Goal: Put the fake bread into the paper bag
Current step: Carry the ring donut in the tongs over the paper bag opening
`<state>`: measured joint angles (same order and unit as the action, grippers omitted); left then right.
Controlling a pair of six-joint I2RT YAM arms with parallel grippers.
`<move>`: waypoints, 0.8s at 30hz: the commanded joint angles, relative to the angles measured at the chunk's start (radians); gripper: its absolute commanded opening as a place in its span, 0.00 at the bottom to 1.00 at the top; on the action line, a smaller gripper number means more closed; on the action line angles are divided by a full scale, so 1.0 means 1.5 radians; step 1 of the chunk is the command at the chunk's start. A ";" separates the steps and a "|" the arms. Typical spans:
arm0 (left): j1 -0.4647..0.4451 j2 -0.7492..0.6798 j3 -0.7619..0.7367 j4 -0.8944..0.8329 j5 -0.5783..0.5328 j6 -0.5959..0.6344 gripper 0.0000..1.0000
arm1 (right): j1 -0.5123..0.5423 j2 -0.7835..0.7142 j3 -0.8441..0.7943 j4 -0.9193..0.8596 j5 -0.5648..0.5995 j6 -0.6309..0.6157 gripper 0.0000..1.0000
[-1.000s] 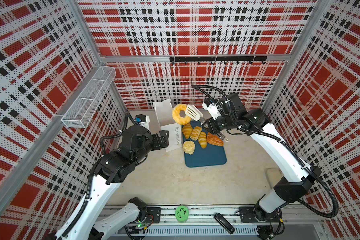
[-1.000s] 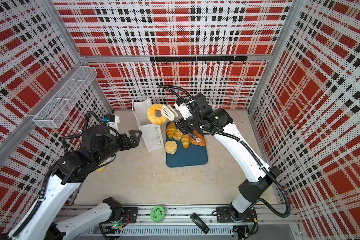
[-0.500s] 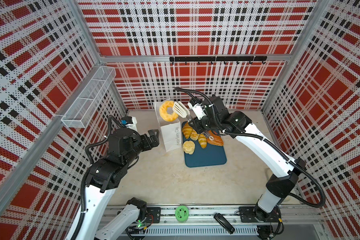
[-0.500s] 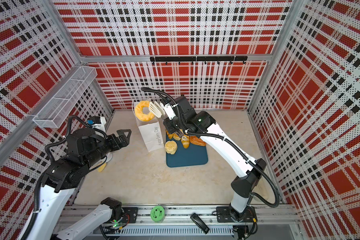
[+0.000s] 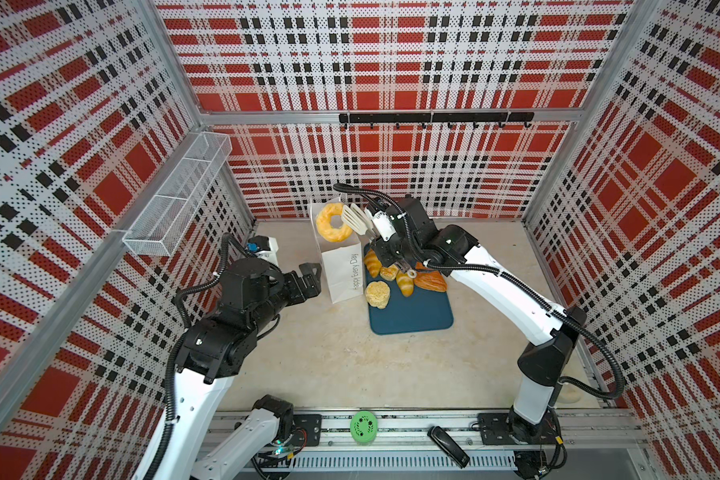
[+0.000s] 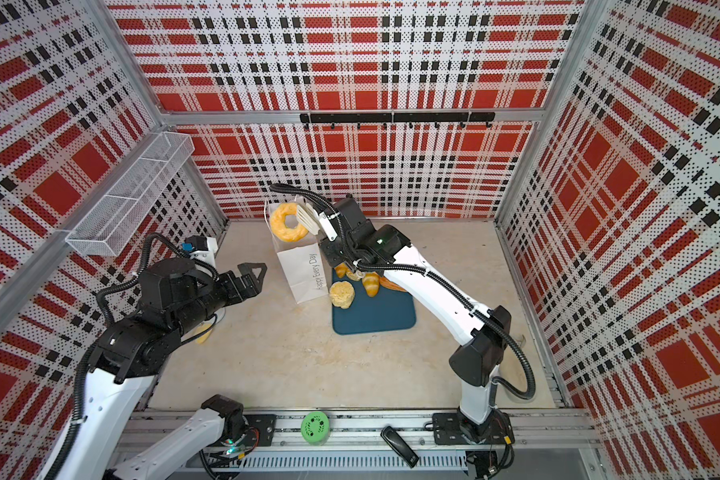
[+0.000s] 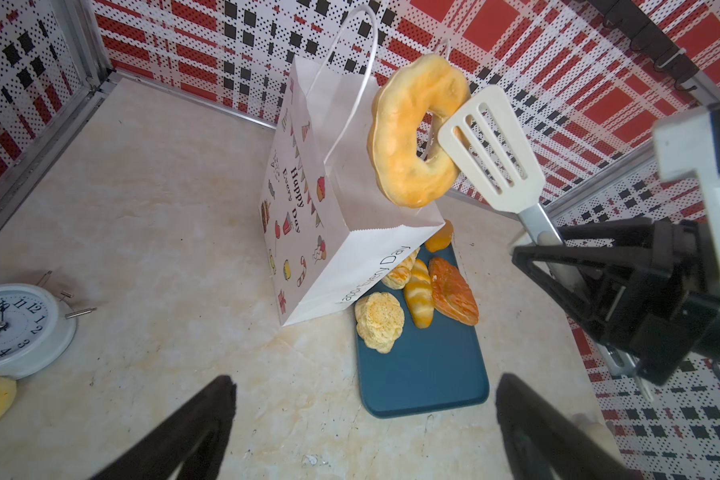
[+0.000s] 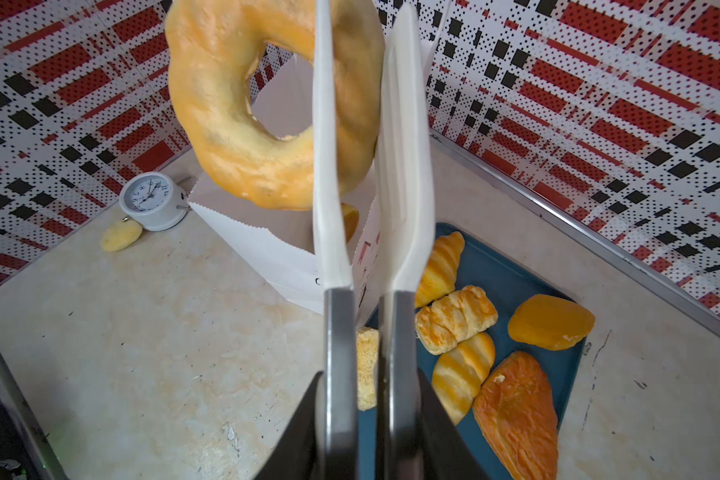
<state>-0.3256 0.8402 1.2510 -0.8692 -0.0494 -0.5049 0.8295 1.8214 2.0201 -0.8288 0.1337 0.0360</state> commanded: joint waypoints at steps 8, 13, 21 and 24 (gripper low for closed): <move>0.008 -0.010 -0.011 -0.003 0.003 -0.004 1.00 | 0.025 0.017 0.023 0.079 0.082 -0.061 0.35; 0.007 -0.009 -0.012 -0.005 0.002 -0.004 0.99 | 0.036 0.024 0.021 0.082 0.112 -0.083 0.35; 0.007 -0.008 -0.013 -0.005 0.001 -0.006 0.99 | 0.049 0.033 0.025 0.074 0.171 -0.115 0.35; 0.007 -0.007 -0.017 -0.005 0.002 -0.007 0.99 | 0.053 0.033 0.023 0.075 0.186 -0.122 0.36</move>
<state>-0.3256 0.8341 1.2396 -0.8692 -0.0437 -0.5121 0.9005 1.8641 2.0205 -0.7849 0.3561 -0.1177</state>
